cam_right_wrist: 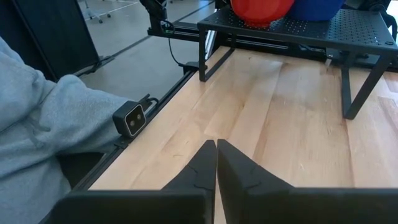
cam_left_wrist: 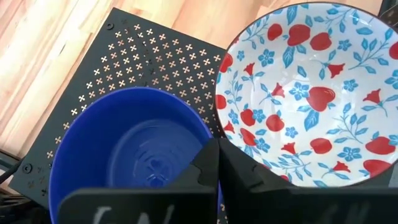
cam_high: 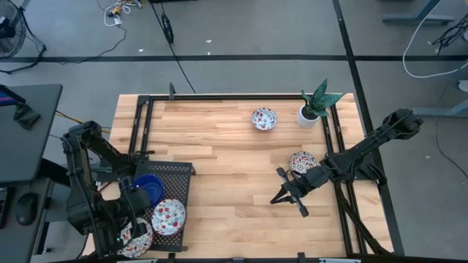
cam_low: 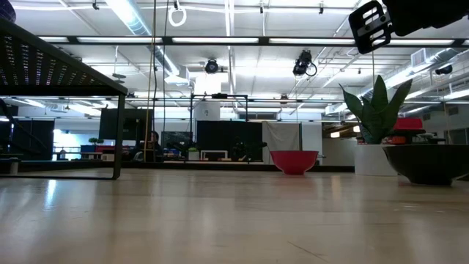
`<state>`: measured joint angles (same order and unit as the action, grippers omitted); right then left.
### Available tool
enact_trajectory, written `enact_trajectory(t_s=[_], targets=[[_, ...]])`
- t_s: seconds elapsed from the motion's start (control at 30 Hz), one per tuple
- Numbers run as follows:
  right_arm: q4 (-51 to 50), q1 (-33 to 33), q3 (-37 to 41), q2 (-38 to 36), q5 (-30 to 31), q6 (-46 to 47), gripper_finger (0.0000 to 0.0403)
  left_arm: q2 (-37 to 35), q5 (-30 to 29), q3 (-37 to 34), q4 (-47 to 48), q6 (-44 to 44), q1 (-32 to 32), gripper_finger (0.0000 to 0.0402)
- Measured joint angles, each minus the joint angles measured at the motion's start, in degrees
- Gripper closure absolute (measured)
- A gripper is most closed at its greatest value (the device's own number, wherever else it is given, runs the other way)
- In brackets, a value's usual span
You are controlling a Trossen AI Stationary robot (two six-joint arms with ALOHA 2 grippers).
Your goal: Pick & Place Mini bowls
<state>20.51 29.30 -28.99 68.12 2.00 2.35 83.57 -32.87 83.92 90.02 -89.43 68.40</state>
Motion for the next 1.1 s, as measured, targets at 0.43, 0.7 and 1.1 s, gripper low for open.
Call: enact_trajectory(t_s=[0.43,0.7,1.1], targets=[[-0.5,0.0,0.0,0.0,0.0,0.0,0.0385,0.2,2.7,0.0,0.0,0.1,-1.4,0.0398],[-0.5,0.0,0.0,0.0,0.0,0.1,0.0385,0.8,3.0,0.0,0.0,1.6,-2.3,0.0398],[-0.1,0.0,0.0,0.0,0.6,-1.8,0.0385,0.8,-22.2,0.0,0.0,3.4,-3.7,0.0399]])
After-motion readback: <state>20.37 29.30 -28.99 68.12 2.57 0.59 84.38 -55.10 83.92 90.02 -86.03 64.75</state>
